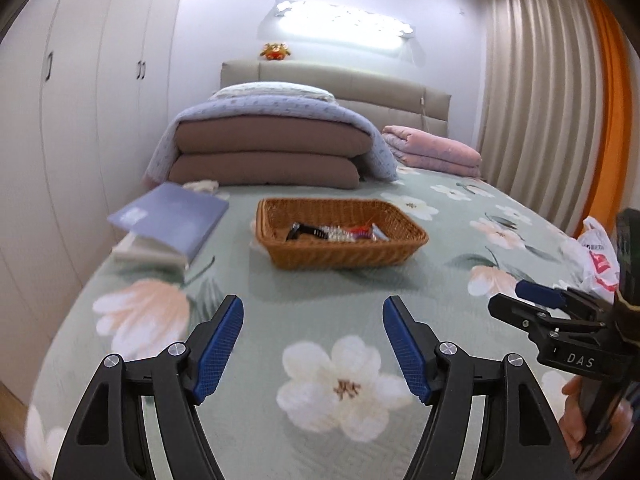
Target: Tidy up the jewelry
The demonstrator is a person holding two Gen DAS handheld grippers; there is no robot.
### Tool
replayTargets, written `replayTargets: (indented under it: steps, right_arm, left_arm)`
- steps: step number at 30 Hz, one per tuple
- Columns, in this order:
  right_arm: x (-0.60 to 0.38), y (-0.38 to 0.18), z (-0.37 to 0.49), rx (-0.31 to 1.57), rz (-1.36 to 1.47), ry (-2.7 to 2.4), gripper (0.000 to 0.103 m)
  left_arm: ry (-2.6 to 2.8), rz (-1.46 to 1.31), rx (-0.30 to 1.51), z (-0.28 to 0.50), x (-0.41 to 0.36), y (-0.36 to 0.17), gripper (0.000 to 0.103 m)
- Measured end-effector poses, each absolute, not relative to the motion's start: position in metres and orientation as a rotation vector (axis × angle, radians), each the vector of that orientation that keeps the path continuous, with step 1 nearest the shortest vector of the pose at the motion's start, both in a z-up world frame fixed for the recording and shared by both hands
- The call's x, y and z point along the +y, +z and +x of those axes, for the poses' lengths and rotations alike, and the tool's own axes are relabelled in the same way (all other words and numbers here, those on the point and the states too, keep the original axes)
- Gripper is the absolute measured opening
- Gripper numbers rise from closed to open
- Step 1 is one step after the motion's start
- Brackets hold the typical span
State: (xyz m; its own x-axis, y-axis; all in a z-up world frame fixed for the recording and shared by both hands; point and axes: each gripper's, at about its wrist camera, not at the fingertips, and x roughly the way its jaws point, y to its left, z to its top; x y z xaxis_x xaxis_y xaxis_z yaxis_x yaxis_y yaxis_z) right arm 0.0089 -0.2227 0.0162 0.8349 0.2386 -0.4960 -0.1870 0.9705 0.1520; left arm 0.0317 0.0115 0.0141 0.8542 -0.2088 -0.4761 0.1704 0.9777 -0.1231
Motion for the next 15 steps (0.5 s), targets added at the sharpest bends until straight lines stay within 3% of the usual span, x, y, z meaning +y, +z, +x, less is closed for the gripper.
replayTargets:
  steps: [5, 15]
  right_arm:
    - [-0.225, -0.002, -0.015, 0.487, 0.094, 0.163, 0.081]
    - [-0.213, -0.001, -0.031, 0.400, 0.023, 0.103, 0.082]
  left_arm:
    - [-0.168, -0.070, 0.546, 0.020, 0.008, -0.011, 0.074]
    - [-0.030, 0.061, 0.515, 0.011, -0.022, -0.037, 0.074]
